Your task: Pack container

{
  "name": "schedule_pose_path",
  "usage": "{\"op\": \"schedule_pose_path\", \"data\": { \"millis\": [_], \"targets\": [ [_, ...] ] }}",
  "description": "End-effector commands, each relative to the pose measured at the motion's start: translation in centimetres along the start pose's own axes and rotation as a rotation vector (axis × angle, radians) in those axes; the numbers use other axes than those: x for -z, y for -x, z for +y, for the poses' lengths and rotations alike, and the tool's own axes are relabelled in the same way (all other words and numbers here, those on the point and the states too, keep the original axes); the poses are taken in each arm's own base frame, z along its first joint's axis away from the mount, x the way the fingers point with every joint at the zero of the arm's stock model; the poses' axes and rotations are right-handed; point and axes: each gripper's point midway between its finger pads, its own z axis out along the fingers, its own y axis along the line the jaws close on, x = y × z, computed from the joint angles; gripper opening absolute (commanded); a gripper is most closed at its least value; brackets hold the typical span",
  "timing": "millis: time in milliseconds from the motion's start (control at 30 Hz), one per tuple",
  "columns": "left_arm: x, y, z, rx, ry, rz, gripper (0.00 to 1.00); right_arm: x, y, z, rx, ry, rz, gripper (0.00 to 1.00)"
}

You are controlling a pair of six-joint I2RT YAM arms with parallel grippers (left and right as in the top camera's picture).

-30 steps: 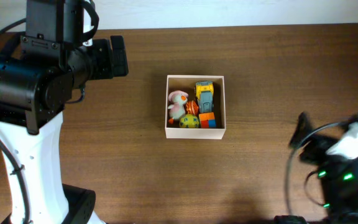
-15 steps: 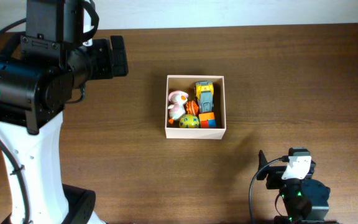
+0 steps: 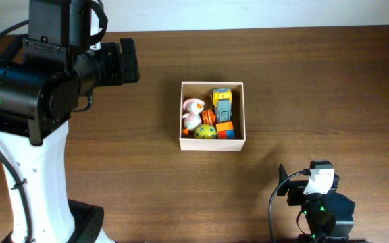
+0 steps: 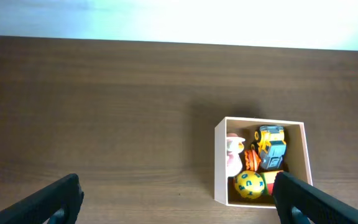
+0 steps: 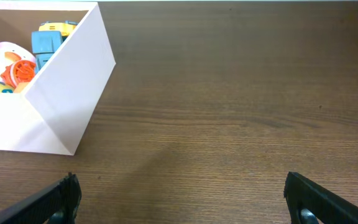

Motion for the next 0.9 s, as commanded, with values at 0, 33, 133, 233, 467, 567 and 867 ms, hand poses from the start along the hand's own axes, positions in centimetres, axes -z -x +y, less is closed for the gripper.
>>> {"op": "schedule_pose_path", "data": {
  "millis": [0,33,133,233,467,567,867],
  "targets": [
    [0.2,0.1,0.3,0.013,0.011,-0.008,0.99,0.0,0.0,0.1,-0.002,0.008,-0.008,0.99],
    [0.2,0.1,0.3,0.013,0.011,-0.008,0.99,0.0,0.0,0.1,-0.001,0.008,-0.008,0.99],
    [0.2,0.1,0.3,0.013,0.011,-0.008,0.99,0.0,0.0,0.1,-0.001,0.008,-0.008,0.99],
    [0.2,0.1,0.3,0.013,0.012,-0.008,0.99,0.0,0.0,0.1,-0.002,0.008,-0.008,0.99],
    [0.2,0.1,0.3,0.013,0.011,-0.008,0.99,0.0,0.0,0.1,-0.002,0.008,-0.008,0.99],
    [0.2,0.1,0.3,0.013,0.012,-0.008,0.99,0.0,0.0,0.1,-0.002,0.008,-0.008,0.99],
    [1.8,2.1,2.6,0.003,0.134,-0.128,0.99,0.0,0.0,0.1,-0.001,0.008,-0.008,0.99]
  ]
}}
